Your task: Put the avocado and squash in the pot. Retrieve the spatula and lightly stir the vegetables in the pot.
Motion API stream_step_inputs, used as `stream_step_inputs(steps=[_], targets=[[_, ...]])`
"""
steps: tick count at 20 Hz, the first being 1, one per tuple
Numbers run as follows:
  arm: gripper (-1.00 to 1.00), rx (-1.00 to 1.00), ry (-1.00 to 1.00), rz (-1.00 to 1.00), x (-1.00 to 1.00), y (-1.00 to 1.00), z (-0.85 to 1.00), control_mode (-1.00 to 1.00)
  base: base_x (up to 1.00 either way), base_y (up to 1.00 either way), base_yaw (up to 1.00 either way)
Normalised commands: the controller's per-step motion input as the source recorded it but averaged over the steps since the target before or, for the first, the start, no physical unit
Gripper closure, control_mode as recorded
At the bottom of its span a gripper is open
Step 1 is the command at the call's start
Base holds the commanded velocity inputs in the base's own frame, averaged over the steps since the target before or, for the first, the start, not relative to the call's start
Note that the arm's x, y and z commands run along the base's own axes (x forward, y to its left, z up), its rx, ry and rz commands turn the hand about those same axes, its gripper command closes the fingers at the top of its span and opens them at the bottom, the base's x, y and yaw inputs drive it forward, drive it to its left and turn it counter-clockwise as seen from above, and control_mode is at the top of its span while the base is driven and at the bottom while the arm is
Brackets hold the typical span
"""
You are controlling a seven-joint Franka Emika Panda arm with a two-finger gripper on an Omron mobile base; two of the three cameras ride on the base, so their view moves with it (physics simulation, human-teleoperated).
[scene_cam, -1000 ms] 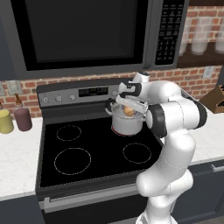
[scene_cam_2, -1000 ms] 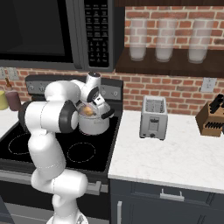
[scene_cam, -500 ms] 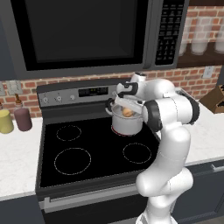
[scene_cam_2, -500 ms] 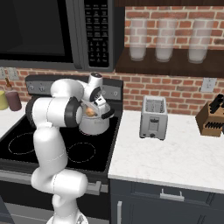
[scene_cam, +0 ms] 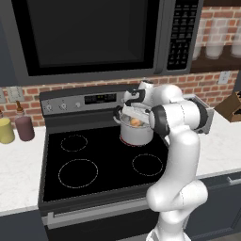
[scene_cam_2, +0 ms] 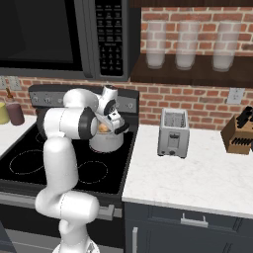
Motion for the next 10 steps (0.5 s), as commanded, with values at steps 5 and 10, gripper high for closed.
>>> stream_step_inputs(steps=[5,10], targets=[[1.00,0.00,0.03,-0.02,0.17,0.00,-0.17,-1.00,0.00,0.00,0.00],[1.00,0.00,0.02,-0.01,0.16,0.00,-0.13,-1.00,0.00,0.00,0.00]])
